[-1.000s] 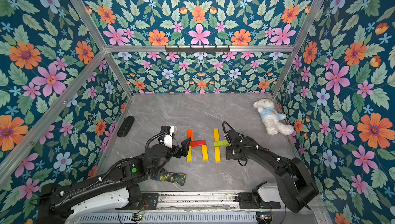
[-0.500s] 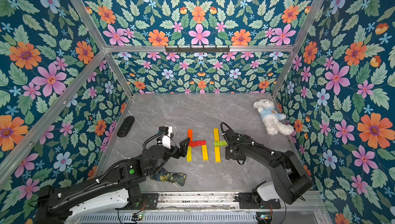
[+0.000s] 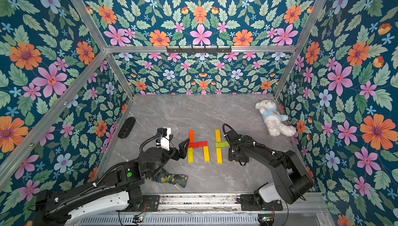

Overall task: Assemble the letter h with building blocks
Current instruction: Assemble the building block at the center of the board.

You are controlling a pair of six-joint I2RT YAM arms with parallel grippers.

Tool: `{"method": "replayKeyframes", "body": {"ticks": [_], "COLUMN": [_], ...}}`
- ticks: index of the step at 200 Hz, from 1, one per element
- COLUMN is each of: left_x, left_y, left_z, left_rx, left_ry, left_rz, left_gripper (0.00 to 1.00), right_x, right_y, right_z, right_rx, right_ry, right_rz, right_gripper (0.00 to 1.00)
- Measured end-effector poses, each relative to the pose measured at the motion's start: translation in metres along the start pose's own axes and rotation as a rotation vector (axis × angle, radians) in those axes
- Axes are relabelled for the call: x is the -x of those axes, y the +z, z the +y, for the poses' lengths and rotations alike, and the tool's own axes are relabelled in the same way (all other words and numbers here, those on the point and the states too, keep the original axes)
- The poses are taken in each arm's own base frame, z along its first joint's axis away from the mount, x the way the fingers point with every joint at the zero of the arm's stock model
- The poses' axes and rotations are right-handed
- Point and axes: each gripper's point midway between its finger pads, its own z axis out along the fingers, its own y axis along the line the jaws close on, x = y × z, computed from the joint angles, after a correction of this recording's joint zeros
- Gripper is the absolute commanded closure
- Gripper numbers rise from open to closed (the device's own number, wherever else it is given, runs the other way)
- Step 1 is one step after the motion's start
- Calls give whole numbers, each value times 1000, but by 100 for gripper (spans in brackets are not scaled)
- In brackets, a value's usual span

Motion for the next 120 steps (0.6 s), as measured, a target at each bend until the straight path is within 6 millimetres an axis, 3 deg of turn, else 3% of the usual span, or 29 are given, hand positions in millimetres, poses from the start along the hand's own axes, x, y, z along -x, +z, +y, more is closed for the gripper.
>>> {"method": "replayKeyframes", "body": {"ticks": [52, 98, 120], "left_x": [1, -1, -3], "left_y": [-1, 0, 0], "left_z": [-1, 6, 15], "left_rx": [-5, 27, 62], "left_ry": [1, 6, 9], "left_rz": [-1, -9, -28], "left_gripper": [1, 1, 1], "right_x": [3, 28, 37], "right_y": [-22, -84, -110], "right_z": [1, 10, 8], "right_rx": [80, 275, 349], "right_ry": [7, 41, 65], "right_rz": [-84, -346, -478], "right_gripper": [26, 24, 14]}}
